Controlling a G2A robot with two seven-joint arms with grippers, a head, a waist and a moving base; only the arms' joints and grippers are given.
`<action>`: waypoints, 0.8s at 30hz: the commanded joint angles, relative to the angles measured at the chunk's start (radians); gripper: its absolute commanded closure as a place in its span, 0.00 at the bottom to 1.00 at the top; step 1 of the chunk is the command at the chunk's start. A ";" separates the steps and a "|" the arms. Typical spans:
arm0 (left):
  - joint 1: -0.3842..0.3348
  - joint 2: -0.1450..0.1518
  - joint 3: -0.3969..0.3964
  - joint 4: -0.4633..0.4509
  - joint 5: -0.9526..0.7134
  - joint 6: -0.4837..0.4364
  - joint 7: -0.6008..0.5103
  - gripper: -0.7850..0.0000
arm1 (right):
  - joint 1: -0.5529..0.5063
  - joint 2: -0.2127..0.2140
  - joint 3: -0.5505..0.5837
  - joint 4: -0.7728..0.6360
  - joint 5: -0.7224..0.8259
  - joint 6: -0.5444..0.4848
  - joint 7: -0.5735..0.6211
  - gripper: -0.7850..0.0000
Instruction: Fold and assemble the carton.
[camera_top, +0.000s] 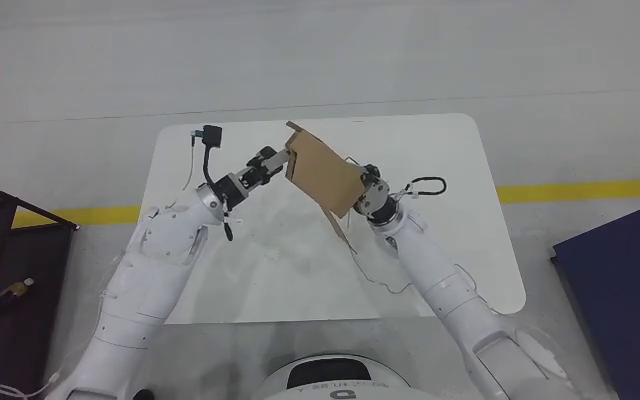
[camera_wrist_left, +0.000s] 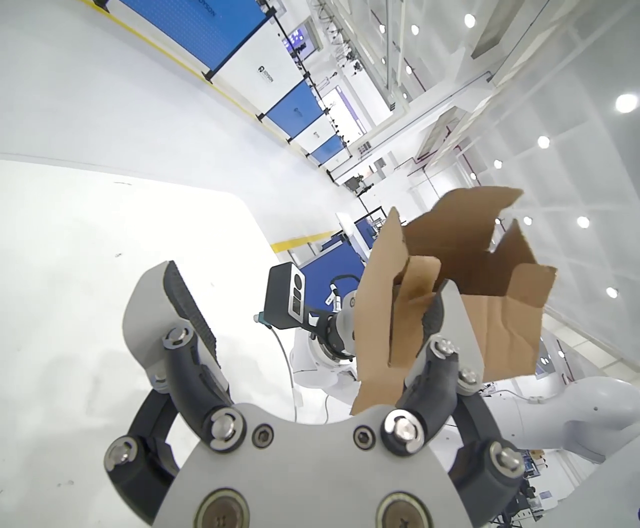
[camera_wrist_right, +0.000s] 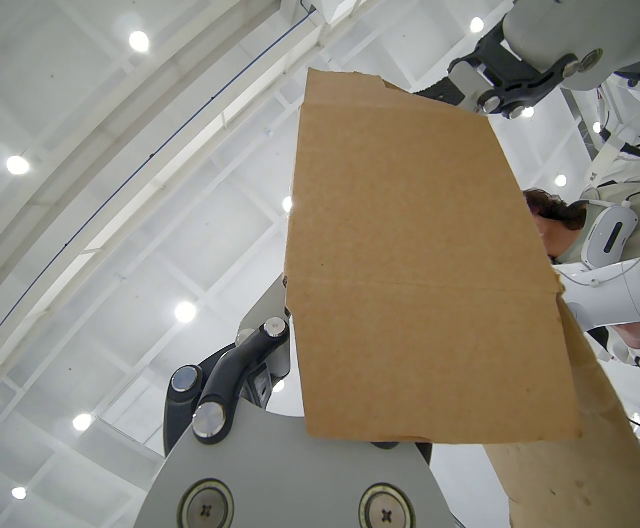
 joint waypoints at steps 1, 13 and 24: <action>-0.005 -0.002 0.006 0.005 0.011 0.002 0.005 0.00 | -0.001 -0.001 0.001 -0.001 -0.003 0.001 0.002 1.00; -0.013 -0.007 0.032 0.012 0.122 0.009 0.042 0.00 | -0.013 -0.005 0.013 -0.027 -0.024 0.006 0.001 1.00; 0.001 -0.007 0.030 -0.014 0.186 -0.004 0.062 0.00 | -0.013 -0.011 0.014 -0.027 -0.030 0.016 -0.008 1.00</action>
